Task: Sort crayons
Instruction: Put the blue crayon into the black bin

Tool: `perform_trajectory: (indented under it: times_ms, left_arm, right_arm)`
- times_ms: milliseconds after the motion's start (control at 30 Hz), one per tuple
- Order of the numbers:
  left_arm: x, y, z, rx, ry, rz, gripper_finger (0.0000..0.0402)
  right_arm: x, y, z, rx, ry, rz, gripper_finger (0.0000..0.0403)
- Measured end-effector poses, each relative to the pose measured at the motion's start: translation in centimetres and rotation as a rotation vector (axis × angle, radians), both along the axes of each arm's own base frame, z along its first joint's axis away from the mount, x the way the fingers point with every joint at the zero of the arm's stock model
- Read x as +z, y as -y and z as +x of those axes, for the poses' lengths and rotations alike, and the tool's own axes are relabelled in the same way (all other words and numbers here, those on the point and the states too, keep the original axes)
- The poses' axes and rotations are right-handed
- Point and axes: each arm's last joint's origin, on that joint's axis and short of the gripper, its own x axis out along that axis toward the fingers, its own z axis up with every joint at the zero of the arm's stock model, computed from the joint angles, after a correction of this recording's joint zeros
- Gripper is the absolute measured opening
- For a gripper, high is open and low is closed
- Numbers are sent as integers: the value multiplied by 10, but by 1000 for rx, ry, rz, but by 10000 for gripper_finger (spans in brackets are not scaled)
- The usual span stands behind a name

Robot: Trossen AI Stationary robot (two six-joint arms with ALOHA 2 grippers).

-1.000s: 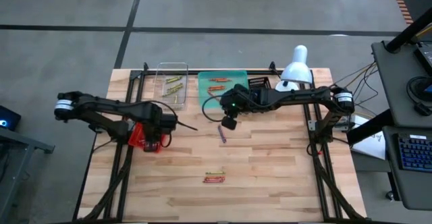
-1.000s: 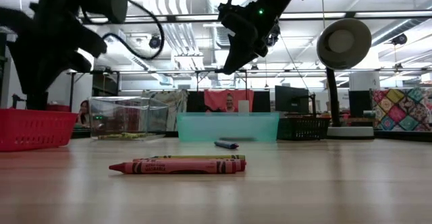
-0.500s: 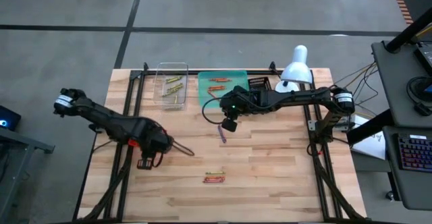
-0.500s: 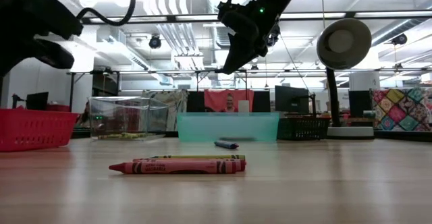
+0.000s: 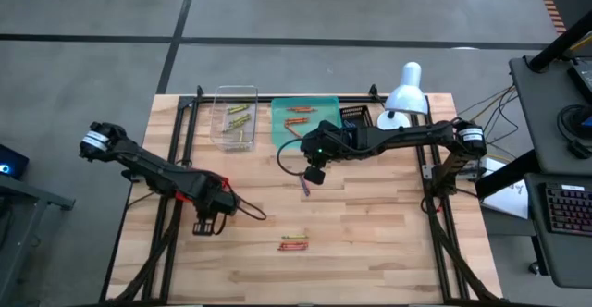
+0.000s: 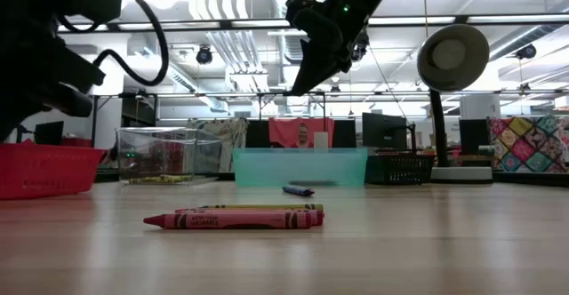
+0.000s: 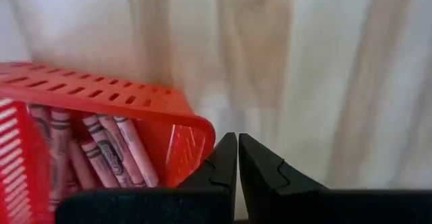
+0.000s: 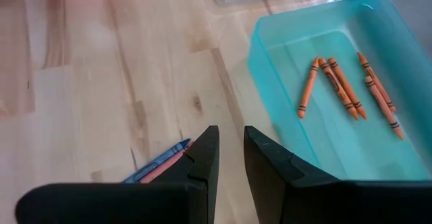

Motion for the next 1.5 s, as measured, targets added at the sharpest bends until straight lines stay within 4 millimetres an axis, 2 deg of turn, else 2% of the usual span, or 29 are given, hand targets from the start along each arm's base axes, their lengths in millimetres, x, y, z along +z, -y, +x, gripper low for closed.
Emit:
perform_trajectory:
  times_ms: [233, 500, 667, 833, 1033, 1167, 1333, 1500]
  left_arm:
    - [3, -3, 5, -3, 77, 136, 0]
    - [11, -1, 7, 29, 88, 109, 0]
    - [35, -1, 18, -75, 224, 131, 0]
    - [65, -11, 32, -150, 448, 245, 0]
    - [91, -33, 43, -139, 716, 293, 0]
    - [105, -44, 40, -145, 819, 325, 0]
    - [125, -48, 28, -166, 951, 356, 0]
    - [147, -53, 14, -99, 1118, 437, 0]
  right_arm:
    - [0, -1, 0, -3, 2, 4, 59]
    - [0, -2, 0, -16, 7, 18, 59]
    - [0, -3, 0, -151, 53, 170, 54]
    - [-2, -13, -1, -148, 35, 420, 54]
    - [-2, -23, 0, -205, 48, 481, 54]
    - [-4, -22, 1, -302, 75, 433, 54]
    - [-22, -20, 9, -360, 46, 426, 54]
    - [-35, -21, 15, -398, 15, 442, 54]
